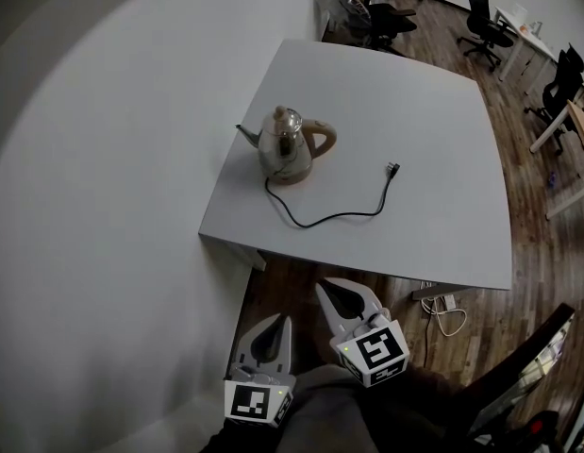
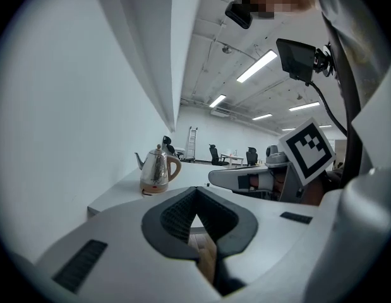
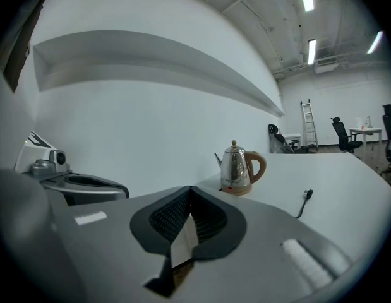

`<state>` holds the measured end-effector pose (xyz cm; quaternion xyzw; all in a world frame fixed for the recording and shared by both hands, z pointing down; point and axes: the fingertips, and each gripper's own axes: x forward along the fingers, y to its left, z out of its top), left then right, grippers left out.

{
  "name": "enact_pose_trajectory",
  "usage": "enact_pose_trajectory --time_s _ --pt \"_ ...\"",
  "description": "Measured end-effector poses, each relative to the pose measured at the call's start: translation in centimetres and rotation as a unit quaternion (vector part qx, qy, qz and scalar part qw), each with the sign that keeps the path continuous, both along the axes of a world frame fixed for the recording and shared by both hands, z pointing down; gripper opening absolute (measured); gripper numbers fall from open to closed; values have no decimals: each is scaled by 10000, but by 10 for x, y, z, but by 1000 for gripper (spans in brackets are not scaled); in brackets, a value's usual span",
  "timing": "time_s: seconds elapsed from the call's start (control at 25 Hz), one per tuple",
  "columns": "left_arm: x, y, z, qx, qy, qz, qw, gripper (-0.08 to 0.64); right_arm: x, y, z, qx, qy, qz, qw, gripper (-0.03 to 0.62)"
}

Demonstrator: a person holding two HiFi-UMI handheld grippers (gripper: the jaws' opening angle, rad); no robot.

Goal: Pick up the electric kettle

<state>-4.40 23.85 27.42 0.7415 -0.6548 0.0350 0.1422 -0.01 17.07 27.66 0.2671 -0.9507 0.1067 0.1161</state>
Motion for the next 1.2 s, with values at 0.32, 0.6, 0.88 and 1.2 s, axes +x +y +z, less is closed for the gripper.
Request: enact_pose_trajectory --time_s 0.32,0.6,0.88,1.2 --pt "-22 -19 3 -15 24 118 9999 -2 -11 -24 -3 88 66 260 9996 0" --pt "-32 -52 16 -203 -33 111 9997 -2 -24 -60 7 50 -73 246 9997 0" --pt "-34 -97 28 -385 -61 90 9992 -2 -28 -105 23 -133 -69 186 9997 0" --pt "-36 -158 31 -459 -144 123 9988 -2 -28 -164 28 -227 -118 242 9994 0"
